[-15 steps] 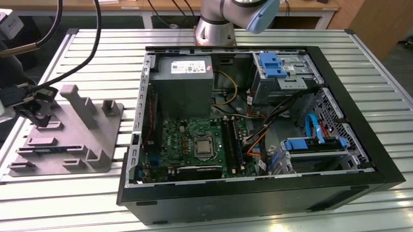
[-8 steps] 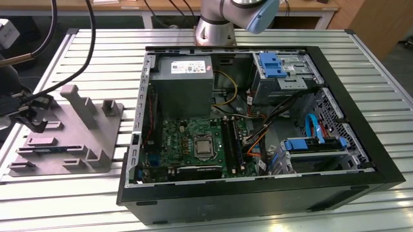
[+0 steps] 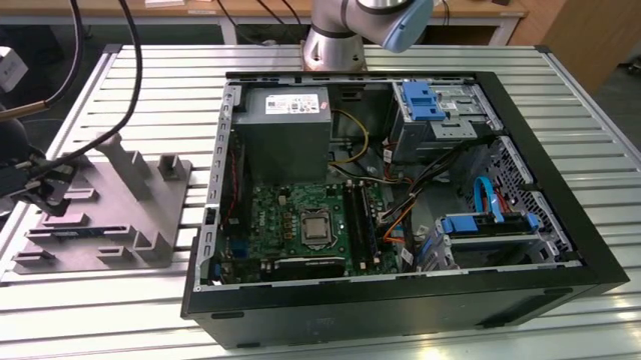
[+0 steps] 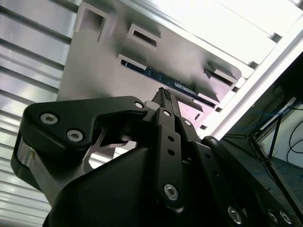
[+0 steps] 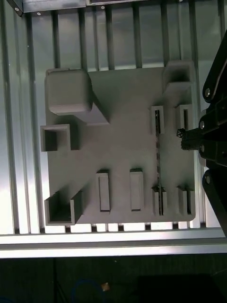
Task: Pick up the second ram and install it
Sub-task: 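Reach for the second ram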
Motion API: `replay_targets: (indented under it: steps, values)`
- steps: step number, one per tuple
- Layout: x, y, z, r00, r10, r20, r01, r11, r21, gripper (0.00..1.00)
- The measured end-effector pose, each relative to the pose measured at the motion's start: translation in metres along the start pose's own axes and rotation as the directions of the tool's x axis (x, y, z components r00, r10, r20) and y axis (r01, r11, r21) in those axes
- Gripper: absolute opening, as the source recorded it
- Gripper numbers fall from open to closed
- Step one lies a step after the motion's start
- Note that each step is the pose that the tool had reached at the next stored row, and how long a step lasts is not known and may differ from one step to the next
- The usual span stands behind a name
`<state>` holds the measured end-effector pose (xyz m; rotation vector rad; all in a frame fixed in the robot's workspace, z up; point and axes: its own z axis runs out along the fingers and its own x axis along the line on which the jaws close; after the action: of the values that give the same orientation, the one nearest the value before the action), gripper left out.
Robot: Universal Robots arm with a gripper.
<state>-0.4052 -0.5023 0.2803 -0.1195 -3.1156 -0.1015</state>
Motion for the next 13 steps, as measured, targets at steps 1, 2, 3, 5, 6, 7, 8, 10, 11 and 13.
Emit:
replay_targets:
  steps: [1, 2, 3, 5, 6, 7, 8, 10, 11, 13]
  values:
    - [0.0006, -0.0008, 0.0017, 1.0000, 0.000, 0.0000, 0.000, 1.0000, 0.0000, 0.10]
    - [0.0012, -0.0017, 0.0035, 1.0000, 0.000, -0.0001, 0.000, 1.0000, 0.0000, 0.10]
    - [0.0018, -0.0026, 0.0054, 1.0000, 0.000, -0.0001, 0.000, 1.0000, 0.0000, 0.10]
    - [0.0021, -0.0041, 0.0090, 1.0000, 0.000, -0.0004, 0.000, 1.0000, -0.0001, 0.10]
    - [0.0021, -0.0047, 0.0107, 1.0000, 0.000, -0.0007, 0.000, 1.0000, 0.0000, 0.10]
    - [0.0021, -0.0053, 0.0124, 1.0000, 0.000, -0.0010, 0.000, 1.0000, 0.0001, 0.10]
    - [0.0021, -0.0058, 0.0142, 1.0000, 0.000, -0.0011, 0.000, 1.0000, 0.0001, 0.10]
    - [0.0020, -0.0065, 0.0180, 1.0000, 0.000, -0.0013, 0.000, 1.0000, 0.0001, 0.10]
    - [0.0020, -0.0067, 0.0197, 1.0000, 0.000, -0.0014, 0.000, 1.0000, 0.0001, 0.10]
    - [0.0018, -0.0070, 0.0230, 1.0000, 0.000, -0.0013, 0.000, 1.0000, 0.0035, 0.10]
